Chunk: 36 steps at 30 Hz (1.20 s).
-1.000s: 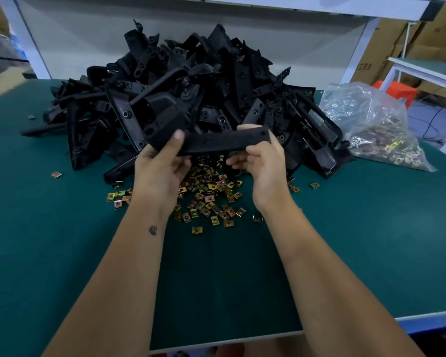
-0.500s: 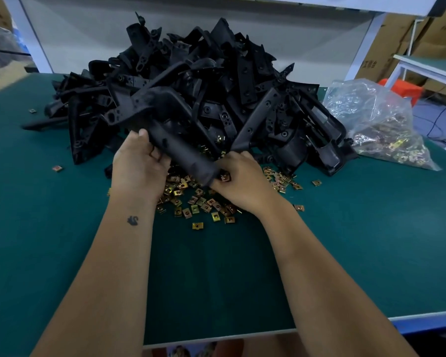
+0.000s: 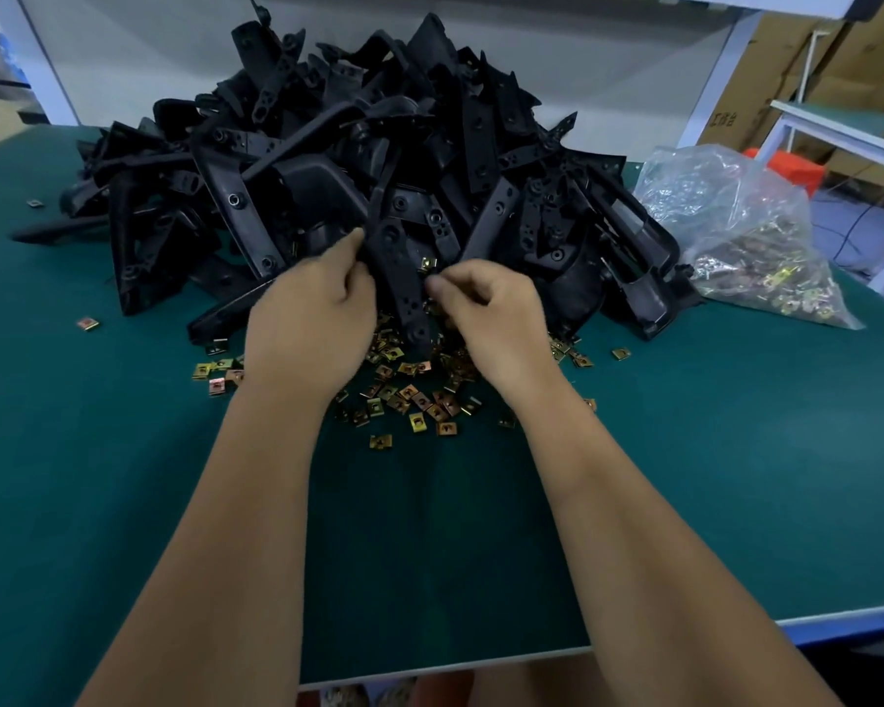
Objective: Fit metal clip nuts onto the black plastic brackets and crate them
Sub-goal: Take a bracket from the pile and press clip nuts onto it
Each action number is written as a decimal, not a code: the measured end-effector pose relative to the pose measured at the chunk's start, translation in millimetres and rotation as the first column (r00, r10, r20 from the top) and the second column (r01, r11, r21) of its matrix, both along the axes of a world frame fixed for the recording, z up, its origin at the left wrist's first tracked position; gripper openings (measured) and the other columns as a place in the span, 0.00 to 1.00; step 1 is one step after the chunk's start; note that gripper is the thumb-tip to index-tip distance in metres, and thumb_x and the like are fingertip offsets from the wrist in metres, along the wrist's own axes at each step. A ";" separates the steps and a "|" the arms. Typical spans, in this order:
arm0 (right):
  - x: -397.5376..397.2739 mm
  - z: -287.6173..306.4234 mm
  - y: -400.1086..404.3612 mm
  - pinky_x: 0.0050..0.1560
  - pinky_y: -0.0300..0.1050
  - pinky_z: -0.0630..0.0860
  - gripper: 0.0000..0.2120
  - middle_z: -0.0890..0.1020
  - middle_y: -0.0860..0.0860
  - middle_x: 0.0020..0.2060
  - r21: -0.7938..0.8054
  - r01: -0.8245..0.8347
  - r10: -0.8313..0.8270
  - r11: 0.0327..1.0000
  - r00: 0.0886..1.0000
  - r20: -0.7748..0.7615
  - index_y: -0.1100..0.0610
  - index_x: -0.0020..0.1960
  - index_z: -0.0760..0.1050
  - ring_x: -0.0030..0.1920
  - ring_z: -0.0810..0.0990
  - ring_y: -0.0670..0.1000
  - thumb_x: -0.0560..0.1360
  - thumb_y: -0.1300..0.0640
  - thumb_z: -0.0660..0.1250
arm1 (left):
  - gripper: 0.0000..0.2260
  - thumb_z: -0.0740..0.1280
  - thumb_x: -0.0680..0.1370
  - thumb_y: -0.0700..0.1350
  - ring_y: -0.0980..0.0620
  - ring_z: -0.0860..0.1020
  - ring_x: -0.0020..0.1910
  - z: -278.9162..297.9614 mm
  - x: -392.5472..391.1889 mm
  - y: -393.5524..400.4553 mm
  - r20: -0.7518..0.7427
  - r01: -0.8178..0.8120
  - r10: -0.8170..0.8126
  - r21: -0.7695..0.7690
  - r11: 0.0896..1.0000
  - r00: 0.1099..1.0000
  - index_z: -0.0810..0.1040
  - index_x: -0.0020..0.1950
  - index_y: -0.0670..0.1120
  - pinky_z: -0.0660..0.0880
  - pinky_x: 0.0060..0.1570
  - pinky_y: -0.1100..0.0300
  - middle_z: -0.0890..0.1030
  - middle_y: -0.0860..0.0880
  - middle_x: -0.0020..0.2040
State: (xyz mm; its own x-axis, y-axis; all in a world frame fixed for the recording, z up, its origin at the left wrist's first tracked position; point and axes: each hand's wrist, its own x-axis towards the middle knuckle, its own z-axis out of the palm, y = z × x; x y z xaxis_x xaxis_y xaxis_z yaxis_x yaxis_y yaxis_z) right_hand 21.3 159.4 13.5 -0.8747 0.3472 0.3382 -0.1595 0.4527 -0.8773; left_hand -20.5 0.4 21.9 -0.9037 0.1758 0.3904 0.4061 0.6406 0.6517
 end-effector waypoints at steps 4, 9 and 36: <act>1.2 3.9 4.5 0.35 0.36 0.74 0.05 0.81 0.45 0.31 -0.377 -0.011 0.005 0.926 1.000 -0.016 0.54 0.47 0.82 0.33 0.78 0.42 0.79 0.59 0.68 | 0.22 0.54 0.83 0.54 0.44 0.75 0.63 -6.5 -0.3 7.6 0.035 0.063 -0.058 -0.163 0.985 0.998 0.65 0.77 0.55 0.66 0.51 0.57 0.78 0.47 0.65; 1.8 5.7 10.0 0.42 0.39 0.79 0.08 0.84 0.54 0.39 -0.680 -0.119 0.108 0.723 0.992 -0.060 0.60 0.54 0.80 0.38 0.82 0.47 0.81 0.65 0.63 | 0.20 0.57 0.82 0.52 0.43 0.76 0.58 -15.8 -1.0 10.9 0.026 0.074 -0.069 -0.224 0.972 0.997 0.69 0.75 0.55 0.68 0.48 0.56 0.79 0.45 0.58; 4.5 3.7 -2.3 0.38 0.37 0.77 0.05 0.83 0.47 0.34 -0.293 -0.179 0.142 0.939 0.979 -0.145 0.57 0.45 0.80 0.36 0.81 0.44 0.78 0.63 0.67 | 0.04 0.71 0.77 0.44 0.65 0.79 0.48 -0.9 9.2 22.3 0.017 0.231 -0.260 0.406 0.884 0.966 0.84 0.52 0.50 0.73 0.50 0.74 0.83 0.59 0.46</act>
